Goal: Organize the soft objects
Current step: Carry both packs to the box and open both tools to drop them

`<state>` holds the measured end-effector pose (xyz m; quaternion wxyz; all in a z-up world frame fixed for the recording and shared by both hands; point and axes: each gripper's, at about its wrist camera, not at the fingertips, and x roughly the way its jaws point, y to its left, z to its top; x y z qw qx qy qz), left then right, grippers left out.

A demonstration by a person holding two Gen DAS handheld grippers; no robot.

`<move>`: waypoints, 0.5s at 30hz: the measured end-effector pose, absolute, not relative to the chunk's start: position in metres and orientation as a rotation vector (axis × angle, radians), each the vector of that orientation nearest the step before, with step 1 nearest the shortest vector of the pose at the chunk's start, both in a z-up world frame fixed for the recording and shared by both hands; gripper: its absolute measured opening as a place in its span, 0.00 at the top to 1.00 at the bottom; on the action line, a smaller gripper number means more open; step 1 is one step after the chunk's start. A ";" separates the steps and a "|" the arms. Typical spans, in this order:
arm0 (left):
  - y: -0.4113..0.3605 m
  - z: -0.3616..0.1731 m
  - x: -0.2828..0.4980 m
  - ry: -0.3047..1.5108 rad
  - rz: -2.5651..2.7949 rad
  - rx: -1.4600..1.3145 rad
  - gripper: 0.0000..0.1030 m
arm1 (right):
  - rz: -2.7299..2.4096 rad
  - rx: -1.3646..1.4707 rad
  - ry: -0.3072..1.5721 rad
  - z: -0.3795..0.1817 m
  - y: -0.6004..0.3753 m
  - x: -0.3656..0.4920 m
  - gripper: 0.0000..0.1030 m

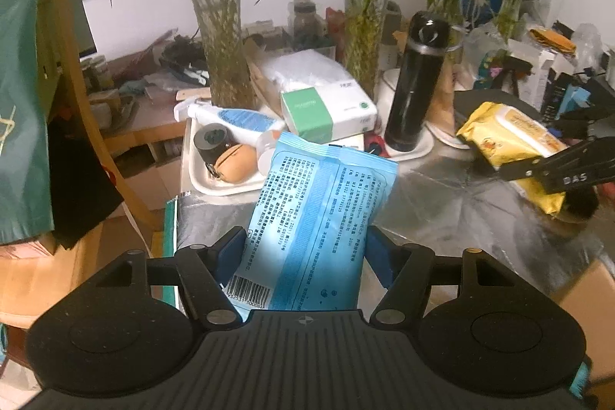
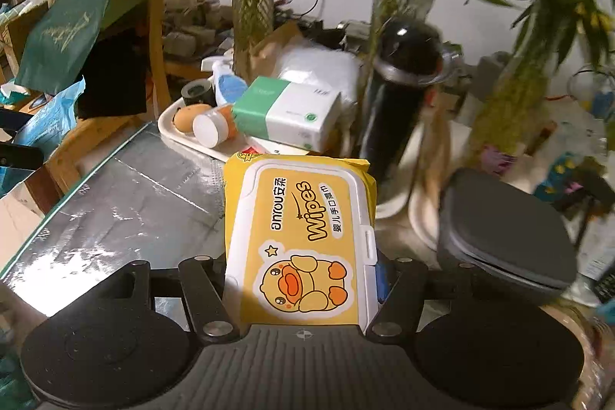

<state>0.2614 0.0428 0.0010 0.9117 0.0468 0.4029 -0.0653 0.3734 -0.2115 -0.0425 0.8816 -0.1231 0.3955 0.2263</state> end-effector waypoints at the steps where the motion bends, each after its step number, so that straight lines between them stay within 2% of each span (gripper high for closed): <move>1: 0.042 0.005 0.257 0.824 -0.136 0.099 0.36 | 0.467 -0.249 0.820 -0.036 -0.214 0.367 0.37; 15: 0.025 0.054 0.186 0.804 -0.143 0.061 0.36 | 0.498 -0.215 0.742 0.023 -0.229 0.272 0.37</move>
